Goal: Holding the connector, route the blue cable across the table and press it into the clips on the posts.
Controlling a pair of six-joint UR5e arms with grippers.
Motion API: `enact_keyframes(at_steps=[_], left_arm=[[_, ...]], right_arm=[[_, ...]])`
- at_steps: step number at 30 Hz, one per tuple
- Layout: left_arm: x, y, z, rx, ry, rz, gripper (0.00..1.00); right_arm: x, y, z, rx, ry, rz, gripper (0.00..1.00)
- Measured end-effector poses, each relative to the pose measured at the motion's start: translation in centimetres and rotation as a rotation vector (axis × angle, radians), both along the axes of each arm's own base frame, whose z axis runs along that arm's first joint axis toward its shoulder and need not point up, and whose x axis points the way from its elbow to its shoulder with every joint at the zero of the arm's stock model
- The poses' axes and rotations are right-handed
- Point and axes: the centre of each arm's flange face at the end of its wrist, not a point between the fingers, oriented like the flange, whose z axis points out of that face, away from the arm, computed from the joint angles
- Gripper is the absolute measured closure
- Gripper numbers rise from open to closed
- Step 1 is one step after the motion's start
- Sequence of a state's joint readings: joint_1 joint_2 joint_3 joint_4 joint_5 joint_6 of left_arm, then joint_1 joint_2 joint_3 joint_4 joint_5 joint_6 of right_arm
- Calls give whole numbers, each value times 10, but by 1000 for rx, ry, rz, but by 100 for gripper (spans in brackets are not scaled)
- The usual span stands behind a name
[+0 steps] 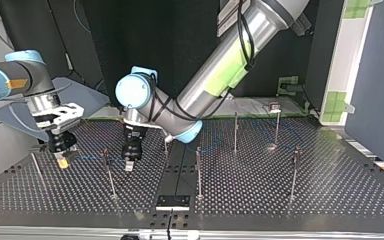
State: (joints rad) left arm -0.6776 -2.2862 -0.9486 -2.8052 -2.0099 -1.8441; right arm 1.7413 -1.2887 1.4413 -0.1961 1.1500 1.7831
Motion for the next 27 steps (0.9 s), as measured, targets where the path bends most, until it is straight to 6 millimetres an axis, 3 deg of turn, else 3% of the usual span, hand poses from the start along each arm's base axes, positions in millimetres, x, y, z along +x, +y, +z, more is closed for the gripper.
enact_keyframes(at_steps=[22,24,25,27], left_arm=[[11,12,-2,18,13,5,100],[11,13,-2,19,15,6,85],[11,13,-3,21,16,7,85],[11,13,-3,22,18,8,58]], right_arm=[[-24,-16,-12,13,6,7,100],[-25,-17,-13,15,6,10,100],[-26,-17,-14,16,7,11,100],[-27,-18,-14,16,7,12,100]])
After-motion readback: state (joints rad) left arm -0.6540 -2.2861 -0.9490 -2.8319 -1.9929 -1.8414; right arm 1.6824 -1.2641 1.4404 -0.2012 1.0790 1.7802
